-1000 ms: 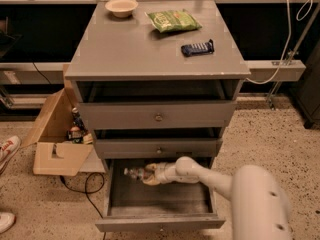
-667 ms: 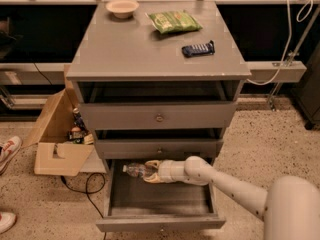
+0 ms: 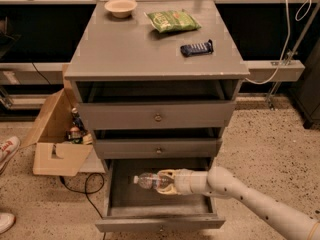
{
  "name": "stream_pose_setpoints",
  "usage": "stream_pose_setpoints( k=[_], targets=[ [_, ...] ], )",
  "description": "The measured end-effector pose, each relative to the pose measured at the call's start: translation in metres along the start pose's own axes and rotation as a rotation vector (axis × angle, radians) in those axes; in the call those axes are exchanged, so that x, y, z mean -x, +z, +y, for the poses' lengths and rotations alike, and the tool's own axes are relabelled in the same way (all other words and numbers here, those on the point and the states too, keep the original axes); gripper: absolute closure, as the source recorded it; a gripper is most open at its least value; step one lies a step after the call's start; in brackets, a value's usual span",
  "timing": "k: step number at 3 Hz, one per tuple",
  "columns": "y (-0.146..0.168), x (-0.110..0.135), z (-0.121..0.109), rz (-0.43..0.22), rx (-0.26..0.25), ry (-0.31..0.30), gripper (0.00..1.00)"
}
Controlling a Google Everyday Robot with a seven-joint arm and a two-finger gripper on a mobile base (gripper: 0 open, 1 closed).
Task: Pick water bottle from bottom drawer and place on counter
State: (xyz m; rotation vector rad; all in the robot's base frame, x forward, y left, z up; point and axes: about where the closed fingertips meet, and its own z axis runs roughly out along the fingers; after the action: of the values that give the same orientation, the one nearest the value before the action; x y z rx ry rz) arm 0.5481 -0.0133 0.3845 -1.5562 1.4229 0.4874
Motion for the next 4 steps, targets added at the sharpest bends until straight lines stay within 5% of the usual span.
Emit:
stream_pose_setpoints(
  k=[2,4],
  targets=[
    [-0.020,0.032,-0.028,0.005,-0.005,0.001,1.00],
    [-0.062,0.127,-0.069,0.131,0.016,0.012,1.00]
  ],
)
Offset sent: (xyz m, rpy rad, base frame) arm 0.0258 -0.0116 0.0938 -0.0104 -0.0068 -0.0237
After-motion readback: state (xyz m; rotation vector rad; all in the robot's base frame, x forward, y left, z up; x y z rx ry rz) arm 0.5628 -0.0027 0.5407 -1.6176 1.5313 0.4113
